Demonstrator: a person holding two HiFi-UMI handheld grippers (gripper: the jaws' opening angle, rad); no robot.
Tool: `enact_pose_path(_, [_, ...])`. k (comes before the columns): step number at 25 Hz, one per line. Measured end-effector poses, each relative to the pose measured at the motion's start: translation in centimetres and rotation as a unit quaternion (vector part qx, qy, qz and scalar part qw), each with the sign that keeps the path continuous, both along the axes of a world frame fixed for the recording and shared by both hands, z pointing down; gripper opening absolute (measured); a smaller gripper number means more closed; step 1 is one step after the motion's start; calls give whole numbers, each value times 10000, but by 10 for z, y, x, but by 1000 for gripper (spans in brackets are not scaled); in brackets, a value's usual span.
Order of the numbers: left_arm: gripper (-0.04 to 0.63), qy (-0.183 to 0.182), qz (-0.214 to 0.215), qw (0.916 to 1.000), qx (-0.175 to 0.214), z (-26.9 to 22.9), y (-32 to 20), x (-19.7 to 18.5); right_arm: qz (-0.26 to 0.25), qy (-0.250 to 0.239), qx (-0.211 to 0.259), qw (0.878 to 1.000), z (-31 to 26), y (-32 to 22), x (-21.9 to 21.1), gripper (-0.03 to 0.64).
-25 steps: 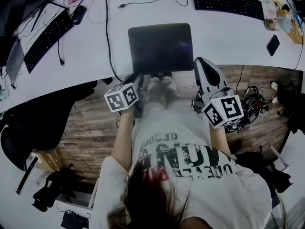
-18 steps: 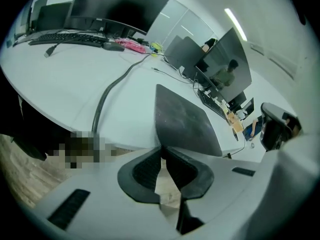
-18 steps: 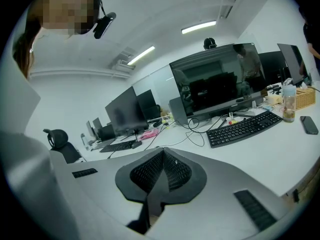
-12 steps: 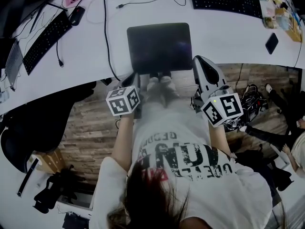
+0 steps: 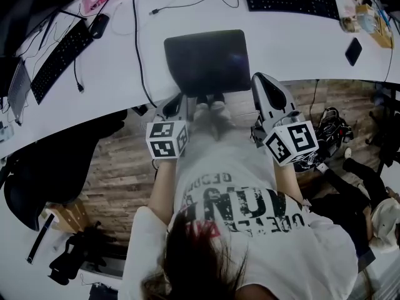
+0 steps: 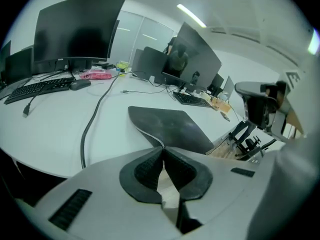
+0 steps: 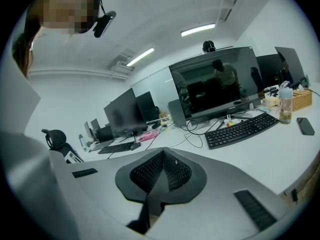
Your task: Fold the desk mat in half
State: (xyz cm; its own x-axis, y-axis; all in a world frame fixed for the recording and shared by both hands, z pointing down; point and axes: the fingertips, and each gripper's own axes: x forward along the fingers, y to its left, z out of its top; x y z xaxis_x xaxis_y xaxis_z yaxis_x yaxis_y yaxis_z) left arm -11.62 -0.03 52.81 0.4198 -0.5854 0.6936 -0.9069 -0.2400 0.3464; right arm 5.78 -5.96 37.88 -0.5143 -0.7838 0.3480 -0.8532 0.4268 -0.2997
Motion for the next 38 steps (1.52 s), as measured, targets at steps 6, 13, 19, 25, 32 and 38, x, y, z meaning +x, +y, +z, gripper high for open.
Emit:
enact_pose_path(6, [11, 81, 329, 9988, 355, -16, -7, 15, 107, 14, 49, 9999, -4, 4, 6, -2])
enact_pose_path(13, [11, 341, 656, 9956, 577, -30, -12, 38, 255, 18, 101, 9996, -7, 8, 16, -2])
enact_pose_path(19, [11, 391, 853, 9932, 683, -37, -13, 52, 339, 8, 149, 9993, -10, 10, 23, -2])
enact_pose_path(25, [11, 418, 1082, 9904, 751, -42, -16, 66, 404, -4, 176, 9990, -12, 10, 29, -2])
enact_pose_path(32, [11, 455, 1312, 9867, 848, -49, -19, 81, 484, -26, 208, 9986, -14, 12, 36, -2])
enact_pose_path(38, [11, 465, 1472, 9840, 887, -53, -21, 94, 581, -32, 229, 9980, -16, 11, 46, -2])
